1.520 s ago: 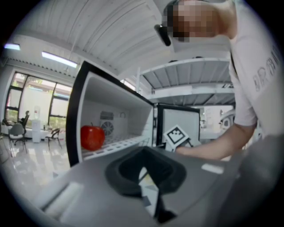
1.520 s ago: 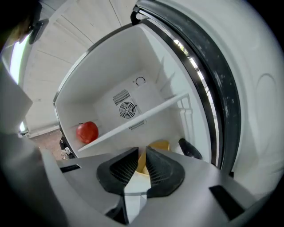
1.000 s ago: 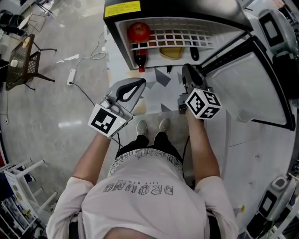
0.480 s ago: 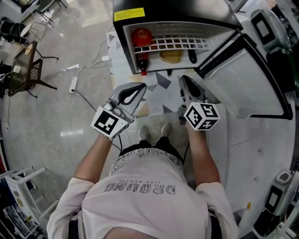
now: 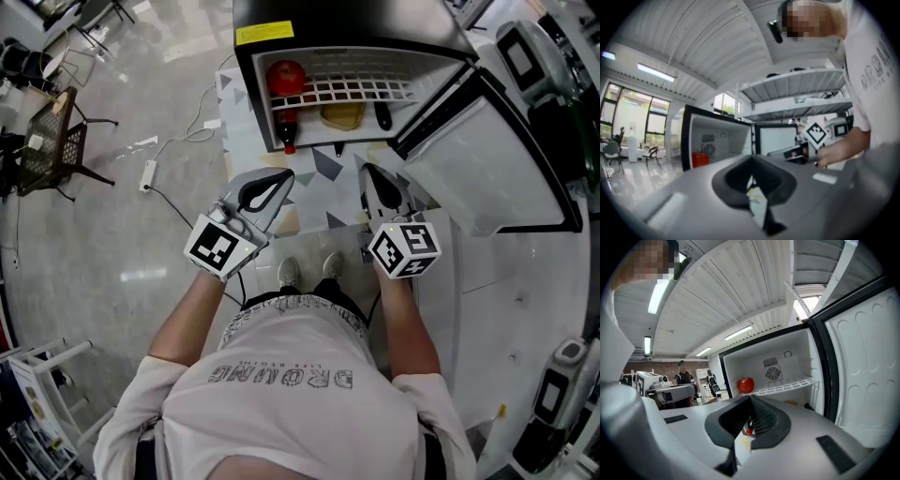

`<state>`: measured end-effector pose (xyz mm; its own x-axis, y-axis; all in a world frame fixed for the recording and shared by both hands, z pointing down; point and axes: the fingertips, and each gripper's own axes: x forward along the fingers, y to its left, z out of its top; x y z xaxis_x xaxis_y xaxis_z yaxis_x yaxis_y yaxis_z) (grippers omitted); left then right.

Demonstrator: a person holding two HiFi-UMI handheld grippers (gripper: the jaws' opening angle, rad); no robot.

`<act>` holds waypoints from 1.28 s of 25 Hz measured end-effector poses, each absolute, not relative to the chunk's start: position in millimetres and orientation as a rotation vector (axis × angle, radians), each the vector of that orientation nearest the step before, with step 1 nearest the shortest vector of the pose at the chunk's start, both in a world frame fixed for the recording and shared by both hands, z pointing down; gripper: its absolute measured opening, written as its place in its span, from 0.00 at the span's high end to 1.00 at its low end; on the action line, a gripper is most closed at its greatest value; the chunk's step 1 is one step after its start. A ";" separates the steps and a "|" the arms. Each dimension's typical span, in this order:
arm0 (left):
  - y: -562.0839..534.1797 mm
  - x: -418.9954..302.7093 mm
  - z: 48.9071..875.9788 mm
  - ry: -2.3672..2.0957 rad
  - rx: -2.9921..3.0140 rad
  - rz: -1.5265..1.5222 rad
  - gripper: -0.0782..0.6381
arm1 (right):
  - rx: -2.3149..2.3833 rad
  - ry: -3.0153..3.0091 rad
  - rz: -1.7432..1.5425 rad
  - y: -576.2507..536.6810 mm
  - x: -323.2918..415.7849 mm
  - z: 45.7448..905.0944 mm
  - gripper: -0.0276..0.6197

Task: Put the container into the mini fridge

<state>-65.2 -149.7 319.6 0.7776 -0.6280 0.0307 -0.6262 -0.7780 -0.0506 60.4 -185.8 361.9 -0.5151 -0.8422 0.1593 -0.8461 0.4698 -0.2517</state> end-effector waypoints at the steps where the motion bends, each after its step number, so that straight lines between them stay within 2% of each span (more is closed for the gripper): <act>1: -149.5 -65.2 319.6 1.032 -2.926 -0.072 0.88 | 1.538 -2.685 0.460 -183.8 59.8 359.9 0.95; 32: -156.7 -47.8 314.2 1.059 -2.906 -0.081 0.88 | 1.443 -2.730 0.337 -180.6 66.3 335.1 0.96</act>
